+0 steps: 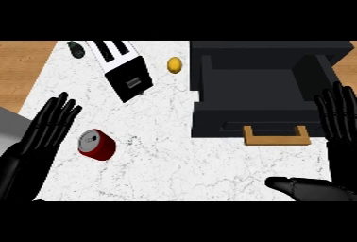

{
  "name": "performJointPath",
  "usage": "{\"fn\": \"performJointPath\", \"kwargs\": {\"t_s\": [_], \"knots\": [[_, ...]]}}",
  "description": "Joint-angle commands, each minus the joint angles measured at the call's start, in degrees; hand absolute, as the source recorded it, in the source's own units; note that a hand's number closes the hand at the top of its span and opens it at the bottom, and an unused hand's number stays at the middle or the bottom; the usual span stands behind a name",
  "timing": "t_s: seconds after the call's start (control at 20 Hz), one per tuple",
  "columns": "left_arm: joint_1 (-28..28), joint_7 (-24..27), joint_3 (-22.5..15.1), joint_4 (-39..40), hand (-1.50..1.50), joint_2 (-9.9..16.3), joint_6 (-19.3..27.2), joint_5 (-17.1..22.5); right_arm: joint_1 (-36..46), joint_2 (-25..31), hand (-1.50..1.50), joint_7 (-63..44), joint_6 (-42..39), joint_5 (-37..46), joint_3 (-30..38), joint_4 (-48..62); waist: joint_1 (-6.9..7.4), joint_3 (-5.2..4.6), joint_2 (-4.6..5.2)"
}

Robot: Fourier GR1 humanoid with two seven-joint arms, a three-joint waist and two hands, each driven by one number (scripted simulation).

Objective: Pick up the can, place it into the drawer and close the drawer

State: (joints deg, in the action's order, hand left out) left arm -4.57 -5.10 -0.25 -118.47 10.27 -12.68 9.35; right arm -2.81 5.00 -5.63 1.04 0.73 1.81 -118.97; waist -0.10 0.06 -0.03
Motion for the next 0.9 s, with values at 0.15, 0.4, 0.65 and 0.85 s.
{"fn": "performJointPath", "kwargs": {"t_s": [0.15, 0.4, 0.65, 0.85], "knots": [[-3.13, -10.09, 2.05, -4.0, -1.5, 3.03, -2.44, 4.51, -5.12, -0.26, -1.5, -5.05, 0.22, 0.75, 0.18, -0.9, 0.13, -0.05, -0.05], [-4.15, -11.31, 6.14, -4.18, -1.5, 3.95, -4.97, 7.66, -5.57, 3.25, -1.5, -4.91, -5.06, -6.52, 6.61, 0.11, 0.08, -0.05, -0.01], [-3.56, -12.8, 7.05, -3.9, -1.5, 1.58, -3.34, 7.13, -10.19, 1.56, -1.5, 1.84, -6.53, -5.61, 6.49, 1.25, -0.03, -0.04, -0.02], [-1.41, -17.63, 5.36, -4.96, -1.5, -0.13, -0.53, 5.76, -6.56, 2.09, -1.5, 0.52, -6.33, -5.89, 8.08, 3.1, 0.04, -0.04, 0.01]]}}
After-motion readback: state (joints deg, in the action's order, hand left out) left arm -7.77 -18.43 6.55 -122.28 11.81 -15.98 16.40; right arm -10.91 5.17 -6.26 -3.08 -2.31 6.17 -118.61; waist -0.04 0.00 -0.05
